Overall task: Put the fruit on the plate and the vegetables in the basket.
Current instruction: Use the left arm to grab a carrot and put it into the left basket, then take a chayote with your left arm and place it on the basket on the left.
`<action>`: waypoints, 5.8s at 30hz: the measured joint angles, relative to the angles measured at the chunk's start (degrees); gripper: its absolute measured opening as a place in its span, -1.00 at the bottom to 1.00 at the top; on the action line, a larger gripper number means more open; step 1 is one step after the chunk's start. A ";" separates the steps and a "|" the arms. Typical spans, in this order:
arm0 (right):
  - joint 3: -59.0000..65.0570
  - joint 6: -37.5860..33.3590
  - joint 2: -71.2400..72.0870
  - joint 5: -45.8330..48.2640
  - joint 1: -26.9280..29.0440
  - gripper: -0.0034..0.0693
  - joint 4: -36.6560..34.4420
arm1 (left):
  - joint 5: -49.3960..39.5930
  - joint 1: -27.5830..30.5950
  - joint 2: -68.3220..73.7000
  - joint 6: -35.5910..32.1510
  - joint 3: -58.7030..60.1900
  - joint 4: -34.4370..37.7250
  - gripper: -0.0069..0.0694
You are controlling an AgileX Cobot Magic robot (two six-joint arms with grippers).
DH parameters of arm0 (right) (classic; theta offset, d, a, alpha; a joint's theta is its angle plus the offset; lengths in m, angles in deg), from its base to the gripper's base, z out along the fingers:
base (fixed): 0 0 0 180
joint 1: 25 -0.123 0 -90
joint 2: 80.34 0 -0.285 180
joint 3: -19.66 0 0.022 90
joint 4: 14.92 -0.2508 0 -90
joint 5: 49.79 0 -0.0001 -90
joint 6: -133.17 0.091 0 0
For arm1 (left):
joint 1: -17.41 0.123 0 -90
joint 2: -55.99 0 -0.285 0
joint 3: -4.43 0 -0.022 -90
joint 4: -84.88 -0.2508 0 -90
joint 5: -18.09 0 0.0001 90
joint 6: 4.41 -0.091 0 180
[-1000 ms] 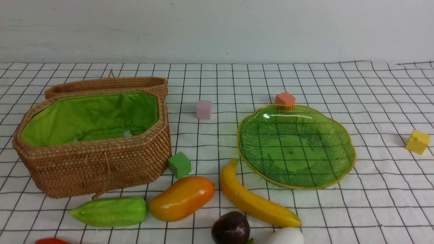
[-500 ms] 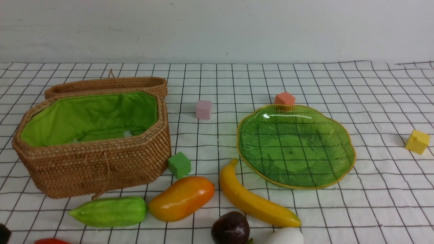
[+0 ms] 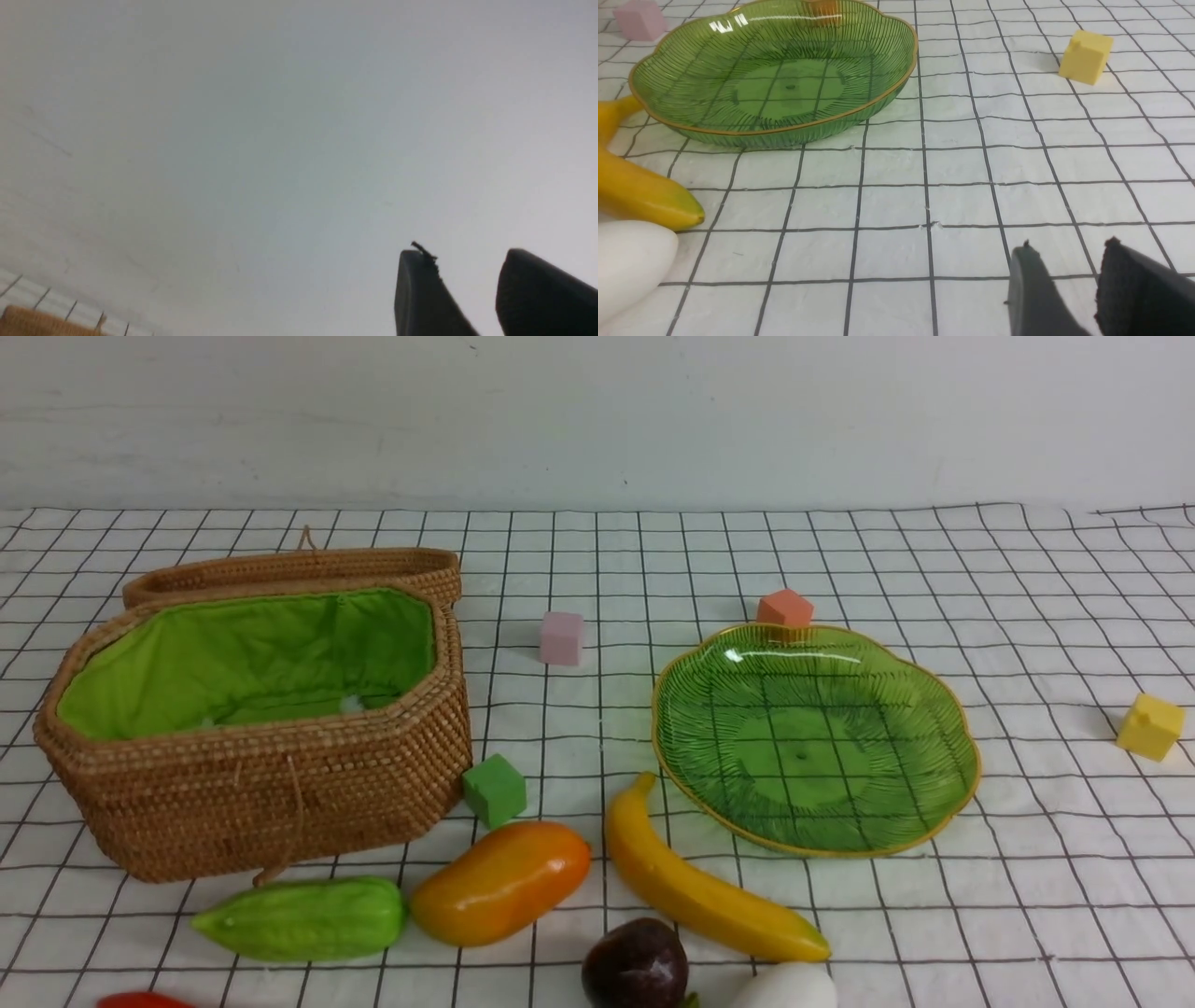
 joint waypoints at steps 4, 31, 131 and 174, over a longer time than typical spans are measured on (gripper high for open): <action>0.00 0.00 0.00 0.00 0.00 -0.25 0.00 | -15.05 0.00 8.88 -0.82 -10.06 -2.54 -0.19; 0.00 0.00 0.00 0.00 0.00 -0.25 0.00 | -44.55 0.00 65.75 -3.67 -17.73 13.00 0.77; 0.00 0.00 0.00 0.04 0.00 -0.25 1.32 | -69.49 -1.59 90.36 31.01 -75.61 -11.73 0.63; 0.00 0.00 0.00 0.04 0.00 -0.25 3.45 | -38.02 -15.23 88.72 56.99 -29.36 -13.99 0.44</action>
